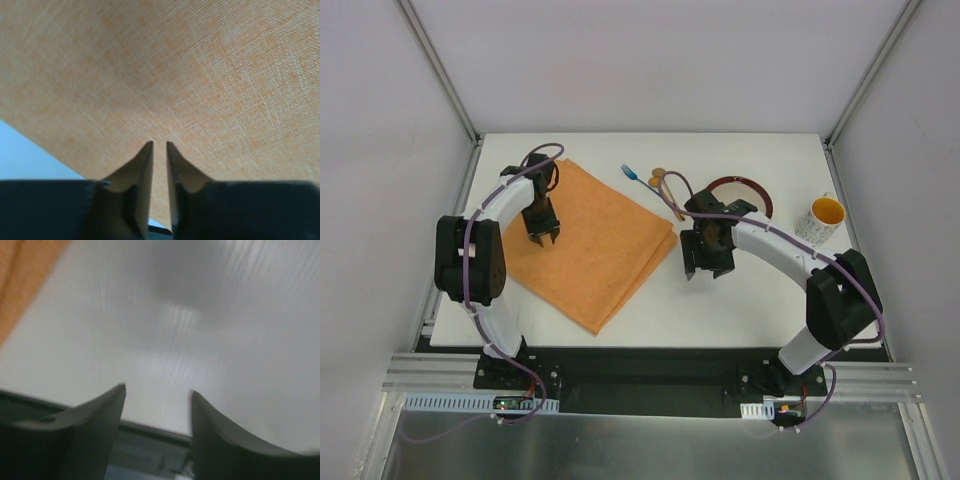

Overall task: Set the dinner table for one person
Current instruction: Move the napkin to the center of the board.

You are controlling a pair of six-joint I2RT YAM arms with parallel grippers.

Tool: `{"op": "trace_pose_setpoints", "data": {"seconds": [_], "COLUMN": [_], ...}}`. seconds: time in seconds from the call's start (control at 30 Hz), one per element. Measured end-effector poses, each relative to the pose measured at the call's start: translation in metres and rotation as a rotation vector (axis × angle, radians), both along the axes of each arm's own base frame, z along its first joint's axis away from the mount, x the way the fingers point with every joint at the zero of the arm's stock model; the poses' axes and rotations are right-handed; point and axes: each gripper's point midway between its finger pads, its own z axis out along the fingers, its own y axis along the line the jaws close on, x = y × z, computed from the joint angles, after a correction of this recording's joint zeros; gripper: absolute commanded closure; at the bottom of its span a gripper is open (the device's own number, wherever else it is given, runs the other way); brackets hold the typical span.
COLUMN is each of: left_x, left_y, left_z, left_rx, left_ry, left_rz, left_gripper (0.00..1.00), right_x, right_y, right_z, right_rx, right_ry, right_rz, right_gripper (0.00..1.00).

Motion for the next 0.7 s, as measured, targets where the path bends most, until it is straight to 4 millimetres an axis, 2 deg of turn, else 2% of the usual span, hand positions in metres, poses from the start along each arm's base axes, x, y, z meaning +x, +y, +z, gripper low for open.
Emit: {"op": "trace_pose_setpoints", "data": {"seconds": [0.03,0.07,0.17,0.37,0.53,0.7], "left_x": [0.006,0.010,0.020,0.017,0.005,-0.004], "left_y": [-0.004,-0.008,-0.012,-0.003,0.007,0.001], "left_z": [-0.001,-0.002,-0.002,-0.012,-0.042,-0.046], "left_rx": [-0.019,-0.037,-0.051,0.003,0.052,0.014], "left_ry": [0.000,0.000,-0.013,0.037,0.146,0.156], "left_rz": [0.007,0.009,0.016,0.026,0.034,0.030], "left_gripper": [1.00,1.00,1.00,1.00,1.00,1.00], "right_x": [-0.002,-0.003,-0.006,-0.011,-0.010,-0.009], "right_y": [-0.002,-0.004,-0.009,-0.020,-0.024,-0.026], "right_z": [0.000,0.000,0.004,0.010,0.012,0.014], "right_rx": [-0.004,-0.005,-0.010,-0.020,-0.036,-0.041], "right_ry": [-0.002,-0.004,-0.026,-0.064,-0.079,-0.093], "right_rz": [0.005,0.002,-0.012,-0.029,-0.041,-0.054], "right_gripper": [0.93,0.99,0.99,0.99,0.99,0.99]}}
